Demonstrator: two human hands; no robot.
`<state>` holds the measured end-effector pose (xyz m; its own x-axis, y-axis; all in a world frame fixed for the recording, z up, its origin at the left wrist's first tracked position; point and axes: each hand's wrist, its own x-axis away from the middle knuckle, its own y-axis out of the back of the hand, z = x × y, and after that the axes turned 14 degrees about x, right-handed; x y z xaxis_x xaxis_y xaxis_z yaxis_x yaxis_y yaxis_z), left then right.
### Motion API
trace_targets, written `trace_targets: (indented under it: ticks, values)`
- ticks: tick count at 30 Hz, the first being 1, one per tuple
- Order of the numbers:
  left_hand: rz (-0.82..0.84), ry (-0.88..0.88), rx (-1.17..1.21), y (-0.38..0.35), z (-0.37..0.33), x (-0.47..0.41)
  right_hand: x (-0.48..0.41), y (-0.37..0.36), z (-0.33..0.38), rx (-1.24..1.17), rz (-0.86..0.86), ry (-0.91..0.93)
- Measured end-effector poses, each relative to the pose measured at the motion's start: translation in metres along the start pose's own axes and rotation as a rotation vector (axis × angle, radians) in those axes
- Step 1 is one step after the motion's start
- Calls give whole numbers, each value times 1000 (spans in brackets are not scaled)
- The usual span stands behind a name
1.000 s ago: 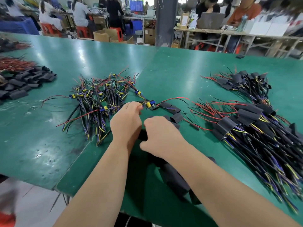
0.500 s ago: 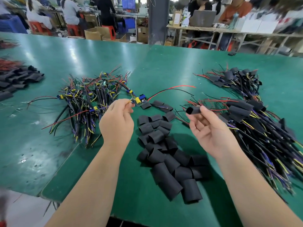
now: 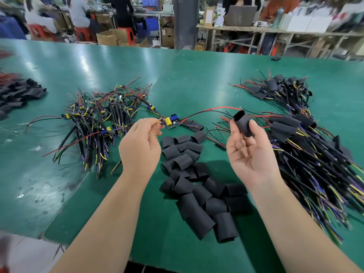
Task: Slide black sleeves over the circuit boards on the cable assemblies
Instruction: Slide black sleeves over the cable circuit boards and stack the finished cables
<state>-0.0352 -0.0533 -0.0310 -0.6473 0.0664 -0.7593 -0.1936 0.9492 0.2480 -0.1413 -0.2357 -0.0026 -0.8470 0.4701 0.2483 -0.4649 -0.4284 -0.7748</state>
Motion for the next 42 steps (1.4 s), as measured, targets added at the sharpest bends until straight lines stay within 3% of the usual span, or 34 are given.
trace_targets:
  ticks: [9, 27, 42]
  values:
    - [98, -33, -41, 0, -3, 1, -1, -1, 7, -57, -16, 13]
    - [-43, -51, 20, 3, -2, -1, 1, 0, 4, 35, -70, -1]
    - [16, -71, -20, 1, -2, -1, 0, -1, 5, 54, 35, 43]
